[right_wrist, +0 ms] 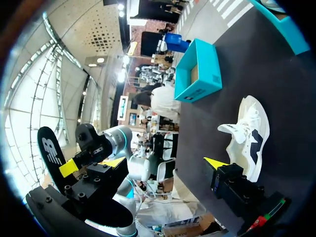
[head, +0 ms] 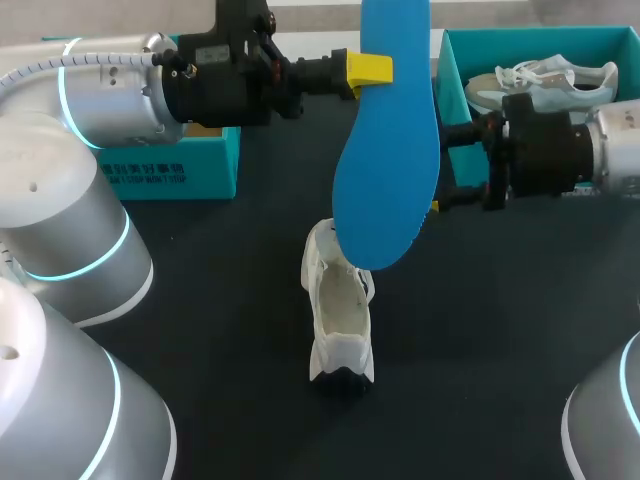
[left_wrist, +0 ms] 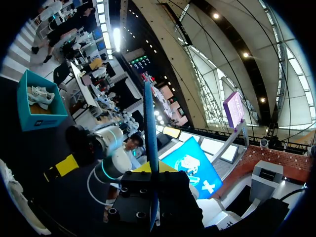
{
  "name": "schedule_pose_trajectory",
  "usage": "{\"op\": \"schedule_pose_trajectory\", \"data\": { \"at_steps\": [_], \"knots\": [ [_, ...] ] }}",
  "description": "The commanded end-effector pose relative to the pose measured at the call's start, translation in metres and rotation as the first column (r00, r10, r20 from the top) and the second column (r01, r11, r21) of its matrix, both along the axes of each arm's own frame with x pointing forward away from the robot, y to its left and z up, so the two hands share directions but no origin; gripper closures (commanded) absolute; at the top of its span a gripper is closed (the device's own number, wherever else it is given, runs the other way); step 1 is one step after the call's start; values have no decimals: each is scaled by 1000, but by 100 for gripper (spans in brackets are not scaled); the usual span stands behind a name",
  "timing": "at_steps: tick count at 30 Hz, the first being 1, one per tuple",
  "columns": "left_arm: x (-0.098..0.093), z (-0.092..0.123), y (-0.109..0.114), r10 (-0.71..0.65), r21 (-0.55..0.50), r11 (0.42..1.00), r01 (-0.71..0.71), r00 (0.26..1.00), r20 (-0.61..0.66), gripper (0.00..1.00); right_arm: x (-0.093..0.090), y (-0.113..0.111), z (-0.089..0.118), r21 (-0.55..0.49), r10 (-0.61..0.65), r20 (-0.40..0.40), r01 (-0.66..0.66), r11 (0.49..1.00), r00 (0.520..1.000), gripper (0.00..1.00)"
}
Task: Take the shoe out of the shoebox, open the shoe tongue, remove and reinsert the insole, then place the shoe into the shoebox
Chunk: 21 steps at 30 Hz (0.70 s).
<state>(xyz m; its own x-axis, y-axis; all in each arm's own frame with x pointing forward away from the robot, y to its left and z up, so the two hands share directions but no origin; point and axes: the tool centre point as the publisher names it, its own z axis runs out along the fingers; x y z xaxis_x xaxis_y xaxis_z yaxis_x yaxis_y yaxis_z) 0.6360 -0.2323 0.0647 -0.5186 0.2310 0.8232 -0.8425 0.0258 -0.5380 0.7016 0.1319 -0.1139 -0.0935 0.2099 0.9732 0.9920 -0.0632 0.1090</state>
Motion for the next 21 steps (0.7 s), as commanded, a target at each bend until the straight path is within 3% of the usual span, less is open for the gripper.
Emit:
{"op": "schedule_pose_trajectory", "data": {
  "at_steps": [1, 7, 9, 14, 21],
  "knots": [
    [-1, -1, 0, 1, 0, 1000, -1, 1000, 0, 100, 1, 3, -1, 0, -1, 0, 1, 1000, 1000, 0],
    [-1, -1, 0, 1, 0, 1000, -1, 1000, 0, 100, 1, 3, -1, 0, -1, 0, 1, 1000, 1000, 0],
    [-1, -1, 0, 1, 0, 1000, -1, 1000, 0, 100, -5, 10, 9, 92, -4, 11, 3, 996, 1000, 0],
    [-1, -1, 0, 1, 0, 1000, -1, 1000, 0, 100, -11, 17, 21, 141, -17, -39, 22, 990, 999, 0],
    [-1, -1, 0, 1, 0, 1000, -1, 1000, 0, 100, -17, 23, 28, 105, 25, -51, -20, 994, 998, 0]
  ]
}}
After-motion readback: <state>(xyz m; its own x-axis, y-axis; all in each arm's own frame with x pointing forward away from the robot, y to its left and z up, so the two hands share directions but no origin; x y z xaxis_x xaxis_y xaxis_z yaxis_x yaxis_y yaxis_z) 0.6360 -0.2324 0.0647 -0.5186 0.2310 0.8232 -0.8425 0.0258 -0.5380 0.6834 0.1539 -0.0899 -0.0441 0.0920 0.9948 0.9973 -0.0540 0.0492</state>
